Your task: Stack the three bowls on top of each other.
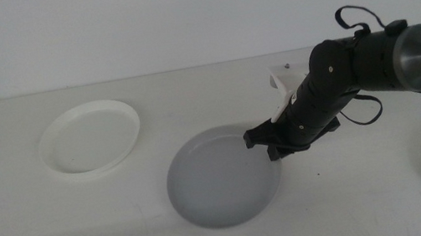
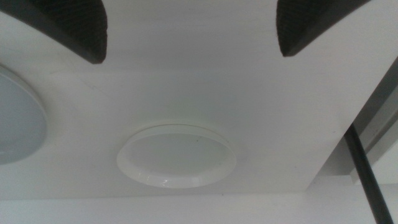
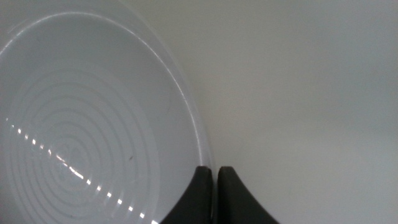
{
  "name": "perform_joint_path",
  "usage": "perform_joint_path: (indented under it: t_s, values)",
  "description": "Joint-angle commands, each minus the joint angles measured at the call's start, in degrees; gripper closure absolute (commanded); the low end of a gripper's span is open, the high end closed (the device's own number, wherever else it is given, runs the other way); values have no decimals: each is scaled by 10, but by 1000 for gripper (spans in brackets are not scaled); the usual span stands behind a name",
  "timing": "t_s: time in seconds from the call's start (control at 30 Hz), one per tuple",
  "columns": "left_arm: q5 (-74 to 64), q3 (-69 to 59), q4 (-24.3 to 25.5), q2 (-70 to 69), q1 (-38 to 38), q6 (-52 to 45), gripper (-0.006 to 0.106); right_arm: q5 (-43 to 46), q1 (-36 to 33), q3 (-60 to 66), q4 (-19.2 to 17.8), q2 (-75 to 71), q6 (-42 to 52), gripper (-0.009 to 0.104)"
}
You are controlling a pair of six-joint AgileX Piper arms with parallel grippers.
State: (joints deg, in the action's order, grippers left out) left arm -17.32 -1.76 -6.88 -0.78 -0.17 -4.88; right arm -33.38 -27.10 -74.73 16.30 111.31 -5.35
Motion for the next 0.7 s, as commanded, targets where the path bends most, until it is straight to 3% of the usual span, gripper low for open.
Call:
perform_joint_path:
  t_s: [0.0, 0.2, 0.43, 0.57, 0.6, 0.67]
  values:
    - [47, 3, -4, -8, -1, 7, -4, 57, 8, -12, -2, -22, -7, 96]
    - [47, 3, -3, -8, -1, 7, -4, 109, 36, -15, -1, 5, -29, 96]
    - [47, 3, -3, -8, -1, 7, -4, 106, 40, -28, -12, 30, -28, 94]
    - [47, 3, -3, -8, -1, 7, -4, 100, 40, -39, -12, 24, -28, 80]
    - [47, 3, -3, -8, -1, 7, -4, 101, 40, -41, -21, 15, -28, 69]
    - [47, 3, -3, -8, -1, 7, -4, 103, 42, -41, -34, 5, -28, 57]
